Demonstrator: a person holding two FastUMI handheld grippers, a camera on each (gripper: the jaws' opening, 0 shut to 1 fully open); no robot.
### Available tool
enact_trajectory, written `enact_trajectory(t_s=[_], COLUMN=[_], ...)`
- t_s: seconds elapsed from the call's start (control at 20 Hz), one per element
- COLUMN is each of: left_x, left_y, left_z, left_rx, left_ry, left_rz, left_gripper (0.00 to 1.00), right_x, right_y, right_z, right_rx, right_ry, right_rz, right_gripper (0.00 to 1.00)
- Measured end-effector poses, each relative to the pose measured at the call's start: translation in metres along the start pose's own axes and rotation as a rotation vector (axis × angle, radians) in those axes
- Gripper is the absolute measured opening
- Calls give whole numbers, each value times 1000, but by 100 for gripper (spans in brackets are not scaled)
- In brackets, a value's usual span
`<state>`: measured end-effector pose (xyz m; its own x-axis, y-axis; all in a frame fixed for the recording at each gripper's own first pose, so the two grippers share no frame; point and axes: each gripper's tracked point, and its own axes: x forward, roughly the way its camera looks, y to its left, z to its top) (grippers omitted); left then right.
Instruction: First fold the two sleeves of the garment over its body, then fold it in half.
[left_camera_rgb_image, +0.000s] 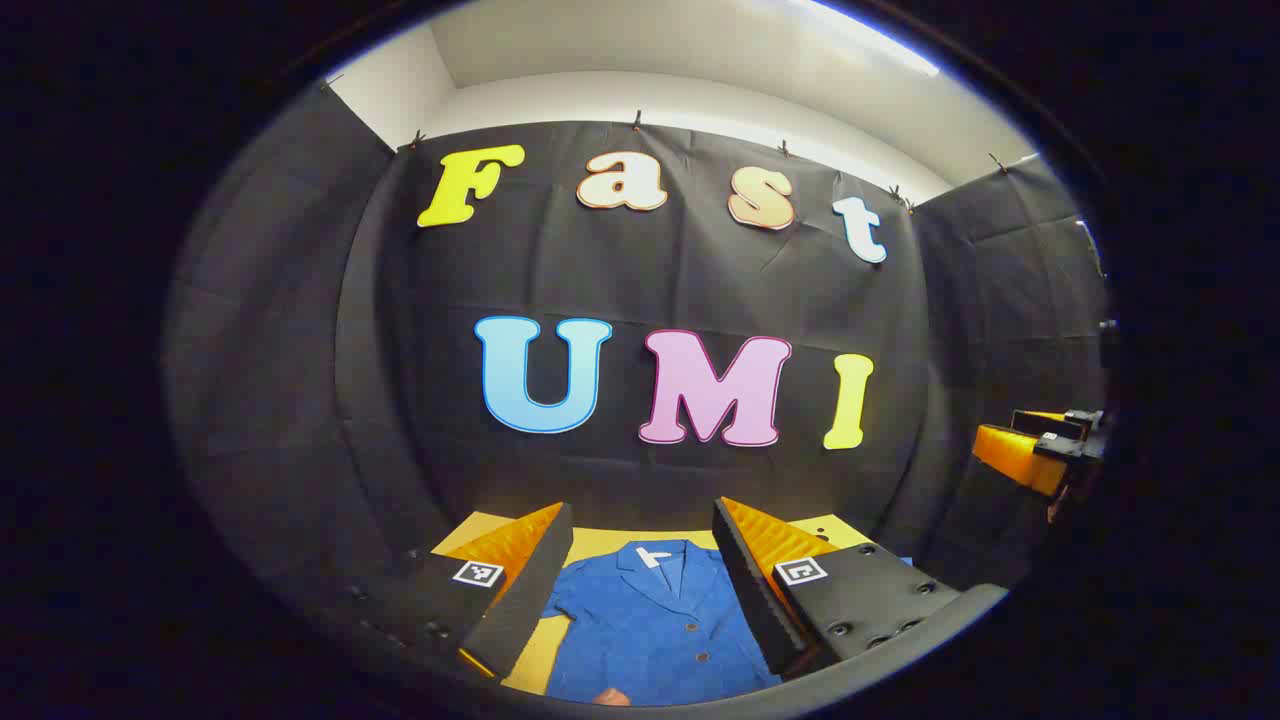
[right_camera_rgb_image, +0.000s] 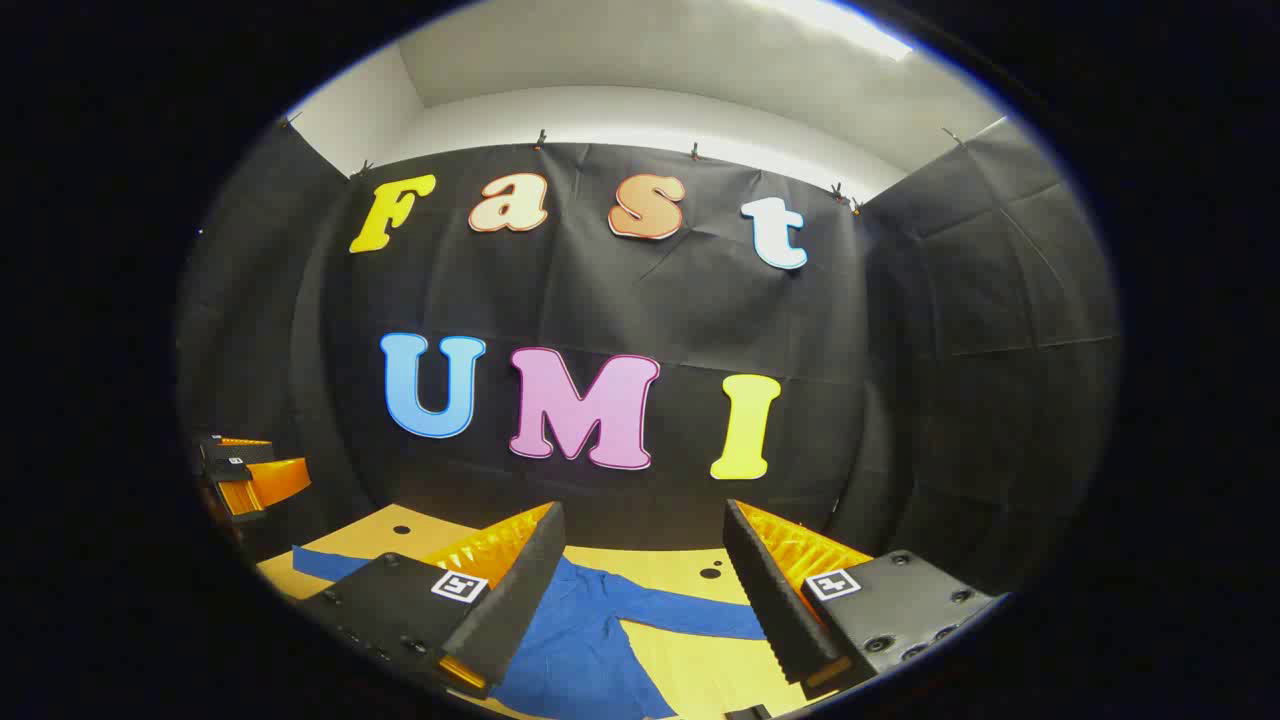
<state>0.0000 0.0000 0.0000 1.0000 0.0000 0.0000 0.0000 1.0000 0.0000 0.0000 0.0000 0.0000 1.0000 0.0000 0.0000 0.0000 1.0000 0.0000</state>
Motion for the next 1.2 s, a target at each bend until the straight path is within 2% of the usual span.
enact_trajectory(t_s=[0.05,0.55,0.95,1.2], left_x=[-2,-20,-15,-12], left_y=[3,39,38,34], left_z=[0,-2,-1,3], left_rx=[0,3,-9,21], left_ry=[-3,-9,-13,-28], left_rz=[6,82,70,61], left_gripper=[81,81,81,81], right_x=[-1,1,1,0], right_y=[2,25,19,12], right_z=[-1,-5,-8,-7], right_rx=[0,7,1,6], right_ry=[2,11,24,24], right_rz=[5,35,13,-12], right_gripper=[95,96,95,95])
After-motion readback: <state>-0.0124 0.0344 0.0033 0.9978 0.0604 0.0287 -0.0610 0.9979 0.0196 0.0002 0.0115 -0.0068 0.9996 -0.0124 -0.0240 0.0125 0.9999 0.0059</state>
